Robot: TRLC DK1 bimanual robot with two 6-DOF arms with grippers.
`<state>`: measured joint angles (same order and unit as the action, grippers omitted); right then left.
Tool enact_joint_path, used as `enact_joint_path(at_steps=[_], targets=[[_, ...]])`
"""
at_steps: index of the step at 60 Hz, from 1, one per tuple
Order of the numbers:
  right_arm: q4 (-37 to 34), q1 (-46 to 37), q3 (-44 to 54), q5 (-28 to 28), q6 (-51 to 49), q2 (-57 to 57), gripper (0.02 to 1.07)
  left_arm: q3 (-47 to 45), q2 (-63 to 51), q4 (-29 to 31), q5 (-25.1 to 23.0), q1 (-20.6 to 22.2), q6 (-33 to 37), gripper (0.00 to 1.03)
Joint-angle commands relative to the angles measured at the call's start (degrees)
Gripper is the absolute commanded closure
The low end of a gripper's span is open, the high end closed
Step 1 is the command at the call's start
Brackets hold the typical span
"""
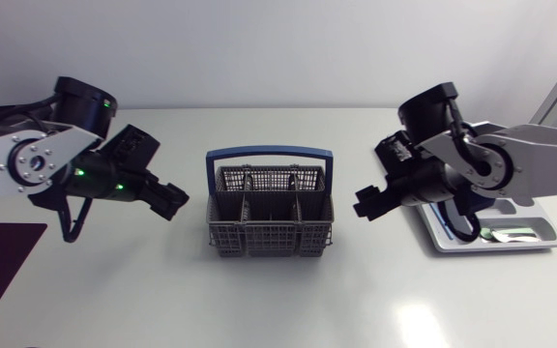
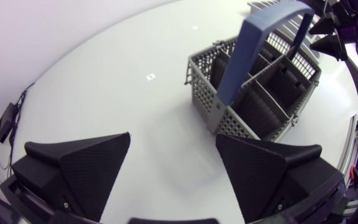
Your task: Unload the cutlery basket into the drawer organizer.
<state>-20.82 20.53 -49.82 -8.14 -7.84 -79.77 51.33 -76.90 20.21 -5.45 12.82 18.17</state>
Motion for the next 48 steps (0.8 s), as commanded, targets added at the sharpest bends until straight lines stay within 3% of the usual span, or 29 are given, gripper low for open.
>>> enact_joint_path(at_steps=[1, 4, 20, 28, 36, 42, 48], targets=[[0.08, -1.9, 1.83, -1.7, -1.66, 3.57, 0.12, -1.76, 4.75, -0.7, 0.62, -2.45, -0.68, 0.05], [0.25, -3.57, 2.54, -1.79, -2.45, 5.94, 0.07, -2.73, 8.17, -1.05, 0.62, -3.59, -0.68, 0.05], [1.22, -8.58, 5.17, -3.9, -6.67, 16.57, 0.07, -6.07, 15.2, -2.01, 1.15, -6.67, 0.02, 0.05], [2.1, -12.01, 7.64, -3.46, -4.12, 21.14, 0.07, -10.73, 23.55, -9.22, 1.76, -7.81, -2.18, 0.05], [8.07, -14.03, 12.21, -1.61, -2.36, 26.07, 0.07, -12.92, 26.81, -9.66, 1.5, -7.99, -1.74, 0.05], [10.36, -14.29, 14.84, -1.53, -2.62, 29.14, 0.07, -17.14, 31.02, -14.14, 1.5, -7.63, -2.53, 0.05], [11.24, -14.29, 16.6, -1.61, -2.36, 31.6, 0.07, -22.24, 37.18, -21.26, 1.59, -8.86, -7.8, 0.05]])
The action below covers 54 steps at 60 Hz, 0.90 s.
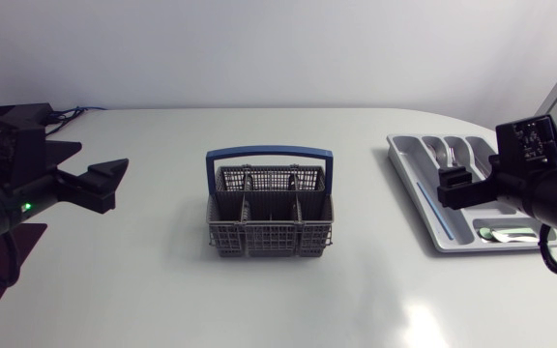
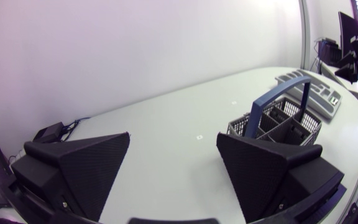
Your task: Unload the cutlery basket into the drawer organizer.
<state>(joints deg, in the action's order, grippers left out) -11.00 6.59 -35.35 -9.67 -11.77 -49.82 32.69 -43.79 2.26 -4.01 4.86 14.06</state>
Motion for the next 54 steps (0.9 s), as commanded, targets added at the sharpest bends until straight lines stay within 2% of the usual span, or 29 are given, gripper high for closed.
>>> enact_joint_path(at_steps=[1, 12, 27, 36, 54], targets=[[1.69, -0.35, 2.39, -0.17, 1.57, 1.92, 0.07, -3.77, 4.15, -3.49, 0.14, -1.0, -3.78, 0.05], [7.67, -2.11, 8.11, -0.52, 0.34, 8.16, 0.07, -7.37, 7.93, -5.78, 0.14, -2.84, -6.15, 0.05], [10.04, -3.69, 12.77, 0.09, -0.01, 12.65, 0.07, -11.94, 11.8, -8.94, 0.14, -5.04, -7.39, 0.05], [15.31, -4.13, 18.21, 0.09, -1.5, 17.13, 0.07, -16.29, 15.45, -10.63, 0.17, -5.56, -7.26, 0.05], [19.2, -4.14, 24.29, 0.47, -2.93, 22.54, 0.07, -21.92, 25.18, -7.76, 1.49, -5.32, -9.6, 0.06]])
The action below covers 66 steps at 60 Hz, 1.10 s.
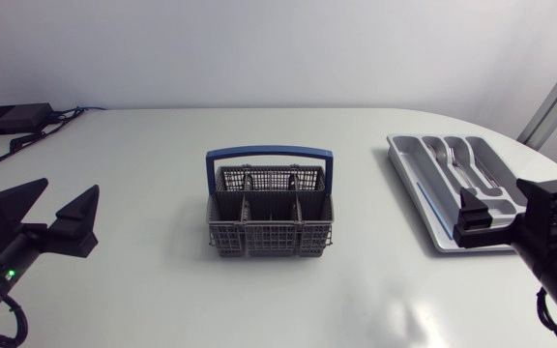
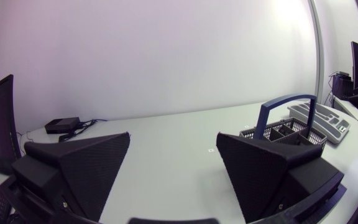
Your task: Unload the cutlery basket into the drawer organizer.
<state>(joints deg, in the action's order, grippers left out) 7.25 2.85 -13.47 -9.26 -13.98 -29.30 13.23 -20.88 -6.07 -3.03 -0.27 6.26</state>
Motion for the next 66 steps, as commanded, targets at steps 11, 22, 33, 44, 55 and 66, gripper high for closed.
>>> enact_joint_path(at_steps=[11, 22, 33, 44, 55, 66], targets=[[-0.71, -0.9, 4.65, 1.91, 2.25, 7.54, 0.07, -5.68, 7.83, 2.21, 1.26, -0.05, -3.13, 0.07], [-2.49, -1.43, 7.05, 3.91, 5.44, 13.45, 0.07, -9.12, 13.78, 3.97, 2.07, 0.1, -4.56, 0.07], [-4.13, -1.92, 9.26, 5.75, 8.38, 18.91, 0.07, -12.3, 19.27, 5.59, 2.81, 0.23, -5.87, 0.07], [-5.8, -2.42, 11.52, 7.63, 11.38, 24.48, 0.07, -13.23, 20.88, 6.07, 3.03, 0.27, -6.26, 0.07], [-7.25, -2.85, 13.47, 9.26, 13.98, 29.3, 0.07, -13.23, 20.88, 6.07, 3.03, 0.27, -6.26, 0.07], [-7.25, -2.85, 13.47, 9.26, 13.98, 29.3, 0.07, -13.23, 20.88, 6.07, 3.03, 0.27, -6.26, 0.07]])
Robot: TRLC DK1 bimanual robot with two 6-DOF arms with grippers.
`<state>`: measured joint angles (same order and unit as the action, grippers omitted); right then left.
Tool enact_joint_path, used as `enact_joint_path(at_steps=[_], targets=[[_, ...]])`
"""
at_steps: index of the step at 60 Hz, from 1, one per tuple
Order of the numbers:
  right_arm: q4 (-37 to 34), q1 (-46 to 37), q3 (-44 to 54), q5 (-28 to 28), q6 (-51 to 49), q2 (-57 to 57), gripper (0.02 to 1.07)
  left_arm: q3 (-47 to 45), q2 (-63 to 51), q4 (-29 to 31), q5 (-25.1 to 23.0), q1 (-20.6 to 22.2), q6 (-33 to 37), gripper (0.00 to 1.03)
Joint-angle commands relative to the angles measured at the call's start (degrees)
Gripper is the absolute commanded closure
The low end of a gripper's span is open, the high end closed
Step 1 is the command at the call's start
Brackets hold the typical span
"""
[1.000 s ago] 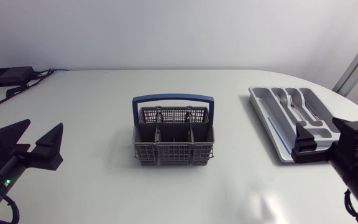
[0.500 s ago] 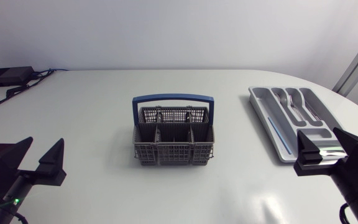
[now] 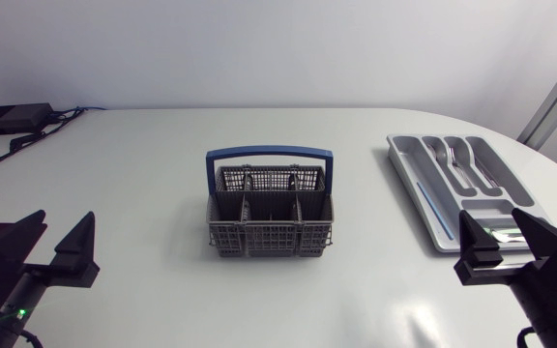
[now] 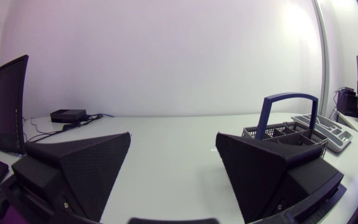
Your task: Unload the cutlery basket into the drawer organizer.
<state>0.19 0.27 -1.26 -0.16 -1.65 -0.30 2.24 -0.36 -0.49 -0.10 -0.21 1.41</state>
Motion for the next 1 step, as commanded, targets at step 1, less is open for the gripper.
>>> enact_joint_path(at_steps=[1], targets=[[-0.19, -0.27, 1.26, 0.16, 1.65, 0.3, 0.07, -2.24, 0.36, 0.49, 0.1, 0.21, -1.41, 0.06]])
